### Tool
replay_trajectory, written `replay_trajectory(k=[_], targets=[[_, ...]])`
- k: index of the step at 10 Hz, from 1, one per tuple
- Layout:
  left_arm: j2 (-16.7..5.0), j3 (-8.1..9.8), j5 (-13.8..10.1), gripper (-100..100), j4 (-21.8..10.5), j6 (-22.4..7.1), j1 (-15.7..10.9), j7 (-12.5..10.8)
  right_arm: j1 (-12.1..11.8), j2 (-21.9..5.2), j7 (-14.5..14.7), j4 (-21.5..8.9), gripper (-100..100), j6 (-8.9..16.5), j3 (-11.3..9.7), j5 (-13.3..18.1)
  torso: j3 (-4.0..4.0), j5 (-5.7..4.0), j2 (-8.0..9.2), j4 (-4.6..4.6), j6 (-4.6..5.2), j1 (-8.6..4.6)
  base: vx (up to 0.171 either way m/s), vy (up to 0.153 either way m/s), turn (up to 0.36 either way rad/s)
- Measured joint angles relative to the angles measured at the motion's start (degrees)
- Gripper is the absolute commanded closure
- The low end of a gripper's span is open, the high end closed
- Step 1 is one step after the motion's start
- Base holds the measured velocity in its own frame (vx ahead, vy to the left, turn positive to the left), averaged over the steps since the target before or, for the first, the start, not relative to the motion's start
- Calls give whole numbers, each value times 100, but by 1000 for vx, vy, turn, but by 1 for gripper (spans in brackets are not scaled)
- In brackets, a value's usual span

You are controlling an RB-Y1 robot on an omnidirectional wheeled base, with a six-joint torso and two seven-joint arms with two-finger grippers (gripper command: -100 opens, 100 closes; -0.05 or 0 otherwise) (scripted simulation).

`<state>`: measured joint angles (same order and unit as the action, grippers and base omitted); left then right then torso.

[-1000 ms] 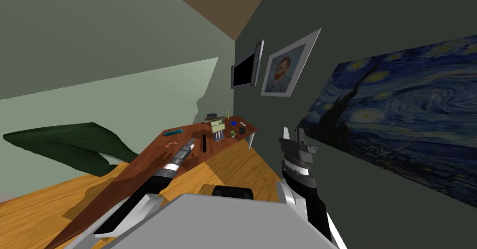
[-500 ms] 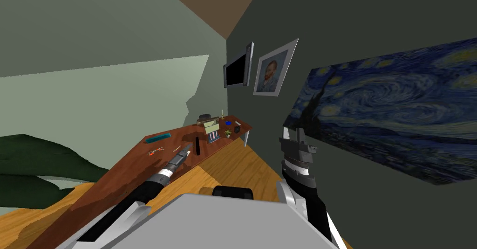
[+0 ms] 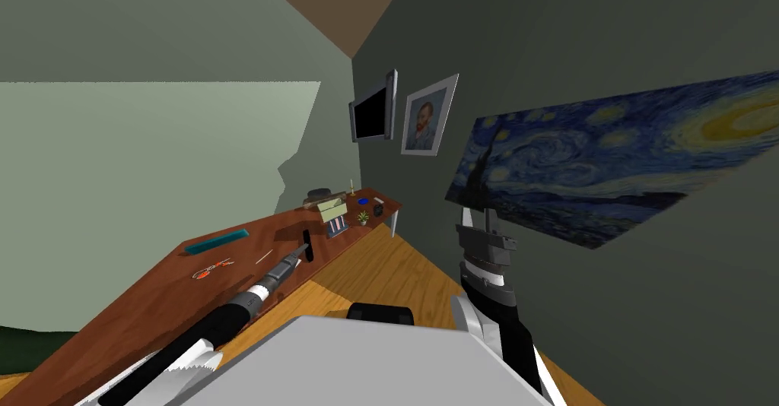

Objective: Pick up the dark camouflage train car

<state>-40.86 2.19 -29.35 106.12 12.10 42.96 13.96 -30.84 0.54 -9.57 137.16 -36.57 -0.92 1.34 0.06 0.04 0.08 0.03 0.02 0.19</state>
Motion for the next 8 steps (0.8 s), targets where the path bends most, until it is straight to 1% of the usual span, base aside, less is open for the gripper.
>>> replay_trajectory(k=[1,2,3,4,5,6,7,8], targets=[[-115,-25,-123,-100,-86,-85,-22,13,-1,0,0,0,0,0,1,0,0,1,-1,0,-7,2,-20,14,-312],[-253,-46,-288,-100,-135,-241,41,50,0,0,0,0,0,0,0,0,0,1,0,0,-1,3,-15,19,-160],[-368,-77,-412,-100,-217,-310,59,64,-2,0,0,0,0,0,1,0,-1,1,-2,0,-8,4,-14,20,-273],[-536,-178,-577,-100,-429,-376,12,74,-1,0,0,0,0,0,0,0,-2,2,-3,-1,-2,7,-14,24,-229],[-619,-210,-695,-100,-492,-425,62,93,-1,0,0,0,0,0,1,0,-1,2,-3,0,-7,7,-19,29,-338],[-805,-243,-872,-100,-584,-538,123,102,-1,0,0,0,0,0,1,0,-1,2,-2,0,-2,10,-14,30,-169],[-939,-320,-1011,-100,-732,-558,110,91,-2,0,0,0,0,0,1,0,-2,3,-4,0,-9,10,-13,26,-330],[-1021,-370,-1167,-100,-832,-739,66,141,-1,0,0,0,0,0,1,0,-3,3,-5,-1,-2,9,-12,35,-191]])
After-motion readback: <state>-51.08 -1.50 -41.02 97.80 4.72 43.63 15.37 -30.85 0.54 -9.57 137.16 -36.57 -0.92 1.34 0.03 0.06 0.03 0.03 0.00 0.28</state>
